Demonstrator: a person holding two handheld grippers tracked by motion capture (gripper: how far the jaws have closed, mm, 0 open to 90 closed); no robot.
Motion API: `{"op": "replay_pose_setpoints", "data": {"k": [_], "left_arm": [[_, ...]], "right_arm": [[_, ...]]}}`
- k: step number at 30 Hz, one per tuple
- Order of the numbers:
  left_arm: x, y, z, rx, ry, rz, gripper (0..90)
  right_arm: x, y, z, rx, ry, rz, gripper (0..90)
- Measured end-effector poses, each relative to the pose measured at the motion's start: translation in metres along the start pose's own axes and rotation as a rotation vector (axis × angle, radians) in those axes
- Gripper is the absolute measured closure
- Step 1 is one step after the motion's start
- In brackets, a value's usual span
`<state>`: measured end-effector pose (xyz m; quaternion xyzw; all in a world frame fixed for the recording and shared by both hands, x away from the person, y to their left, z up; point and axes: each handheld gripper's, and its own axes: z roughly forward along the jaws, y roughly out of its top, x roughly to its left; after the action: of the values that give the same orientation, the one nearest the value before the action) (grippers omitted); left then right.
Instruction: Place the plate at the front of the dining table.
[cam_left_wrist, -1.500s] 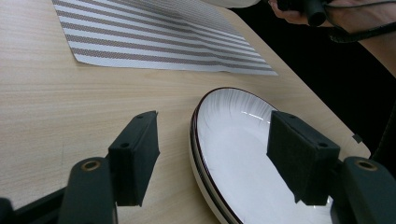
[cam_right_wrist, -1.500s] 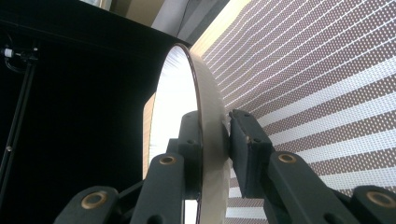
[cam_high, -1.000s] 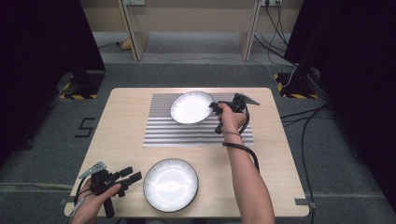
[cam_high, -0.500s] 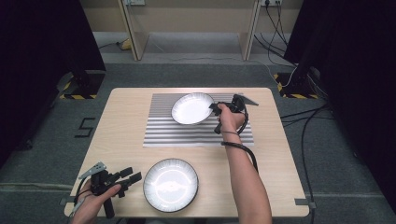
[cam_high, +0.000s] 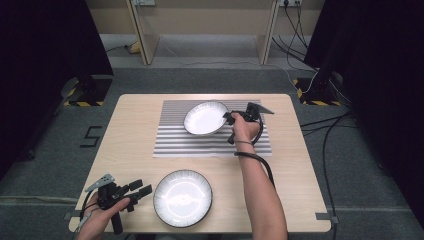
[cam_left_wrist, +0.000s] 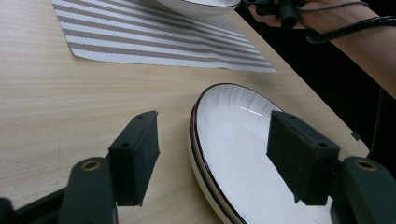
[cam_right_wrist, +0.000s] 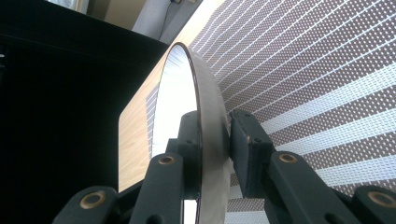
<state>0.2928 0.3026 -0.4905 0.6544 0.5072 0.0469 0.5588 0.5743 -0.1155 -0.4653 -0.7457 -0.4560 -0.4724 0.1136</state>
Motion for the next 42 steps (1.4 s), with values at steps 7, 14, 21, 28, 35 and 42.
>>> {"op": "replay_pose_setpoints", "data": {"k": [7, 14, 21, 28, 35, 42], "left_arm": [[0.001, 0.000, 0.000, -0.001, 0.002, -0.001, 33.6], [0.001, 0.000, 0.000, -0.001, 0.003, 0.000, 33.6], [0.000, -0.001, 0.001, 0.002, 0.000, -0.002, 33.7], [0.000, 0.000, 0.001, 0.001, 0.002, -0.001, 33.7], [0.001, 0.000, 0.001, 0.001, 0.003, 0.000, 33.7], [0.000, -0.001, 0.001, 0.003, 0.001, -0.001, 33.7]], "right_arm": [[-0.003, 0.000, 0.004, -0.009, -0.031, -0.008, 73.5], [-0.006, 0.001, 0.005, -0.009, -0.043, -0.009, 73.3], [-0.009, 0.001, 0.006, -0.008, -0.053, -0.003, 74.3], [-0.012, 0.002, 0.007, -0.009, -0.073, -0.006, 75.6], [-0.017, 0.002, 0.009, -0.015, -0.101, -0.007, 77.0], [-0.021, 0.003, 0.009, -0.023, -0.110, -0.004, 73.5]]}}
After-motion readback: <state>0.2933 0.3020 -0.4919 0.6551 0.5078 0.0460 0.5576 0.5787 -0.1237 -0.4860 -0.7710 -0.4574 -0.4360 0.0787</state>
